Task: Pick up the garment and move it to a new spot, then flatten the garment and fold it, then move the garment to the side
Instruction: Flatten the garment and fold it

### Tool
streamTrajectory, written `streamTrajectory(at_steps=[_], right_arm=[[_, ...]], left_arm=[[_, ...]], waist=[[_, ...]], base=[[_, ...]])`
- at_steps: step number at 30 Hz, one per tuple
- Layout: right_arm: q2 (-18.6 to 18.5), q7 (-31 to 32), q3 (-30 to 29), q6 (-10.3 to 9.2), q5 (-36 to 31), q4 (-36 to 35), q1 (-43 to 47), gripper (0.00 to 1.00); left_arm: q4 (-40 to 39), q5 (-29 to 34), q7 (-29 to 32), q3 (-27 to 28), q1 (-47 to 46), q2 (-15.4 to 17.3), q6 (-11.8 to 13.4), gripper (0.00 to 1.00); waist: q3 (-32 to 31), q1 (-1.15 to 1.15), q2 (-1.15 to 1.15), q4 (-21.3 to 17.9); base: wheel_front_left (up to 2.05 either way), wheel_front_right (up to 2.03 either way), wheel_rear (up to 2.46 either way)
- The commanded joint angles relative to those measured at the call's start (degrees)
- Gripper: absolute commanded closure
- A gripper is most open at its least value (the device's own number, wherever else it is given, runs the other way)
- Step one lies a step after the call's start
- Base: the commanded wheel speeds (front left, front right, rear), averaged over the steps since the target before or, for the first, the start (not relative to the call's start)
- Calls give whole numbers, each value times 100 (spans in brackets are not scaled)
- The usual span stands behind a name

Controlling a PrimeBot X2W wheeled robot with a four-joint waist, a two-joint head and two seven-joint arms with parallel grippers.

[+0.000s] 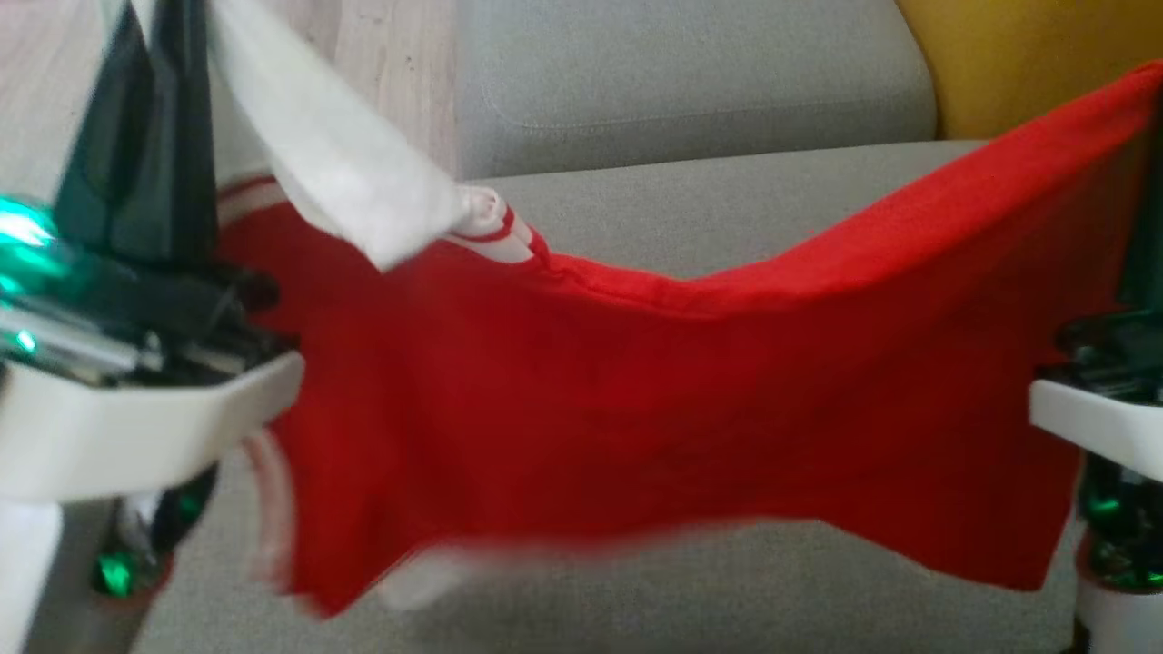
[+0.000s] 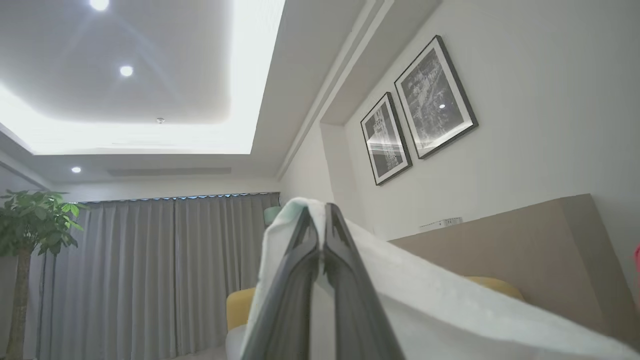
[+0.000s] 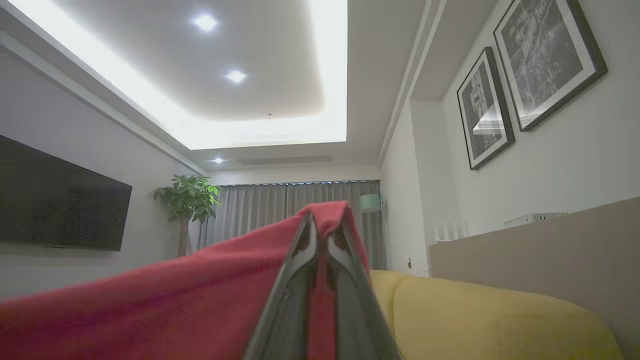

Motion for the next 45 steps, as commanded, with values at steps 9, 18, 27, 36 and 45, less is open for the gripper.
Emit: streamTrajectory(at_steps=[9, 18, 27, 36, 45], right_arm=[[-21, 732, 123, 21, -86, -68, -976, 100], [-21, 577, 198, 21, -274, 2690, -3803, 100], [-21, -239, -232, 21, -1162, 5264, -6277, 100], [-21, -724, -753, 21, -1614, 6625, -6832, 100], [-21, -1138, -864, 21, -1532, 7757, -6300, 100]], left_arm=[[704, -165, 681, 113, -1572, 376, -492, 100], [2871, 292, -105, -89, -3986, 141, -1306, 100], [4952, 991, -1262, -533, -5927, -419, -1598, 100], [5960, 1027, -1806, -788, -6047, -955, -1577, 100], [6310, 717, -2045, -920, -4973, -1345, -1669, 100]], waist=[[876, 1, 0, -67], [2044, 1, 0, -172], [2547, 1, 0, -13], [3339, 1, 0, 229], [3713, 1, 0, 349]], base=[[0, 0, 0], [0, 0, 0], [0, 0, 0], [0, 0, 0], [0, 0, 0]])
